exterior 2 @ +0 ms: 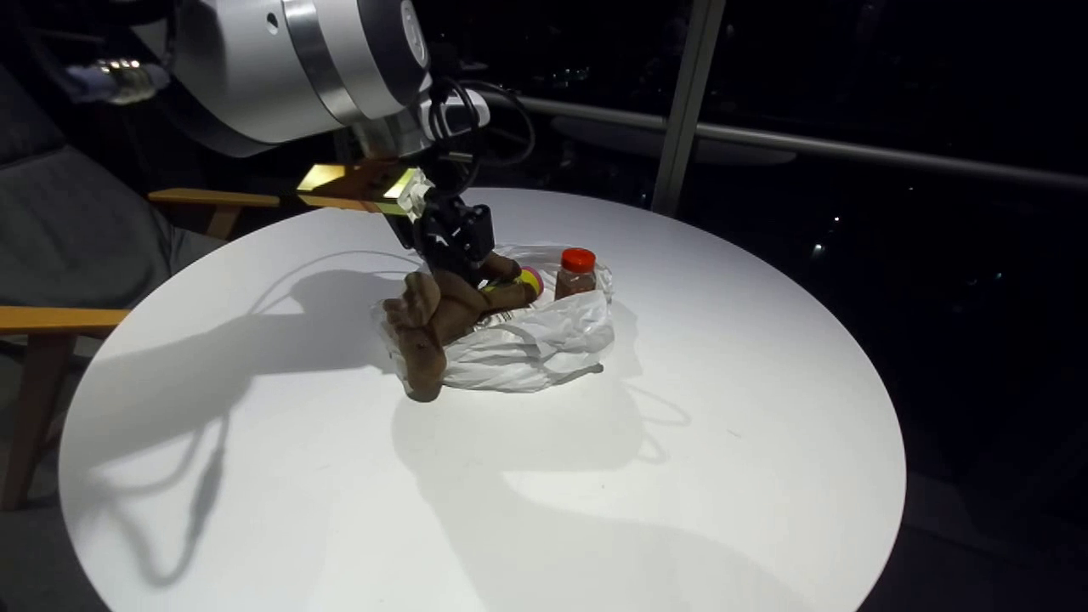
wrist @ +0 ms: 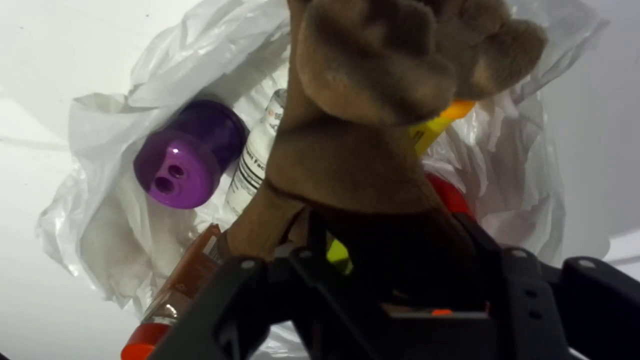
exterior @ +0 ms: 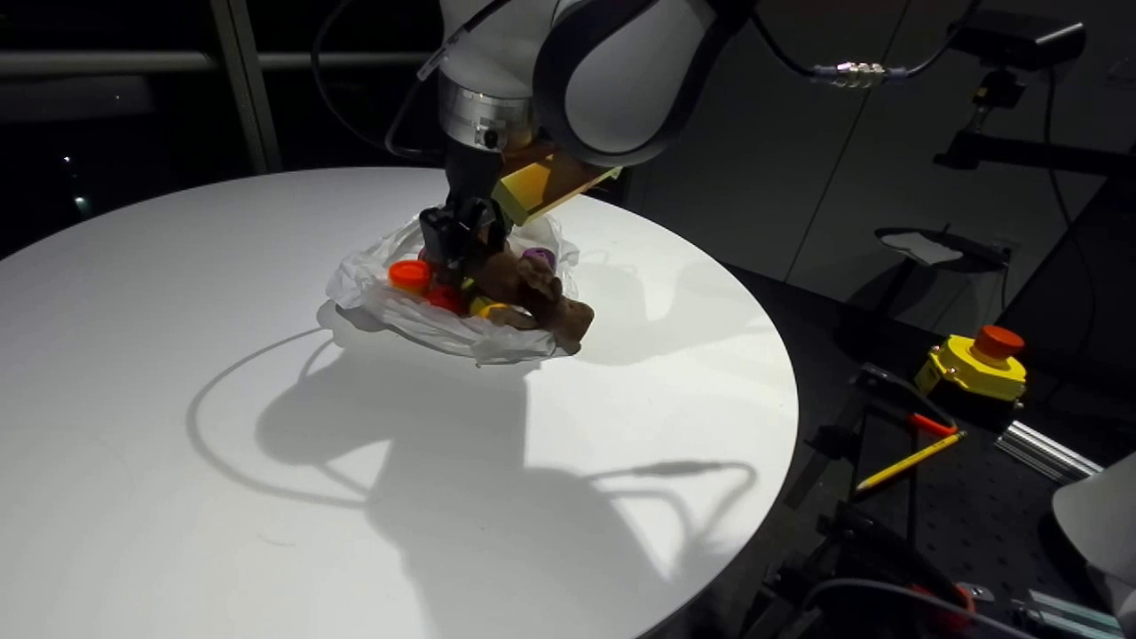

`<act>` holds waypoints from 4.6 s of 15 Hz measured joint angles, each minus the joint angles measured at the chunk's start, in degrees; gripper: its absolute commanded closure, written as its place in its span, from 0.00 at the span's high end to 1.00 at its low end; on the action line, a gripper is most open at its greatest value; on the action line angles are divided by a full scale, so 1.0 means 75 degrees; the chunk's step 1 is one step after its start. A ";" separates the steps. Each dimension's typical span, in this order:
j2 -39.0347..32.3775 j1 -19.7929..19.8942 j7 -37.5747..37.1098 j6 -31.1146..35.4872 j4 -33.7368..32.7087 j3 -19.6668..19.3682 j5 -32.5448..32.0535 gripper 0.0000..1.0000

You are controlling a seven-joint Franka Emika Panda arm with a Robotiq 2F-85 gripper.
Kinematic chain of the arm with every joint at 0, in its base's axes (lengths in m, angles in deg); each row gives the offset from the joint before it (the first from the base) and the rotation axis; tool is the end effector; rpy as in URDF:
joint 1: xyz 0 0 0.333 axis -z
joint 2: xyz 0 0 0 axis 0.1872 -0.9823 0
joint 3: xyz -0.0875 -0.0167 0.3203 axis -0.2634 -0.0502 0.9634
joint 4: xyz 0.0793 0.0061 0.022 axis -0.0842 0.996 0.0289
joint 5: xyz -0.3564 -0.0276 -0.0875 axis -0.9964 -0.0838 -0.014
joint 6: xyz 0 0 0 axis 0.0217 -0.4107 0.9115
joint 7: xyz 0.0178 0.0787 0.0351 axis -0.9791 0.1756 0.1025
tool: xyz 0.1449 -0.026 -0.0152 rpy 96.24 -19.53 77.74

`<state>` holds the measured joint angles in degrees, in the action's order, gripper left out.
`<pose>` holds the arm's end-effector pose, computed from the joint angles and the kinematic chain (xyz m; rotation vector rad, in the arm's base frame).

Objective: Pick the objects in the plastic bag and put them on the table

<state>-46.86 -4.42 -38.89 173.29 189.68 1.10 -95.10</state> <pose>0.6150 0.1225 0.1959 2.9307 0.0200 0.4086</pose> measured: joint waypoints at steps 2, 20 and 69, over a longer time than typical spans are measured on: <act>-0.0007 -0.0220 -0.0019 -0.0005 -0.0025 -0.0291 0.0010 0.20; 0.2669 0.0600 -0.1910 -0.2741 0.1812 -0.1440 -0.2581 0.04; -0.0892 0.1669 -0.0163 -0.3007 -0.1836 -0.0014 0.4771 1.00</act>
<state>-53.55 8.09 -40.11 150.74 175.91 1.00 -59.31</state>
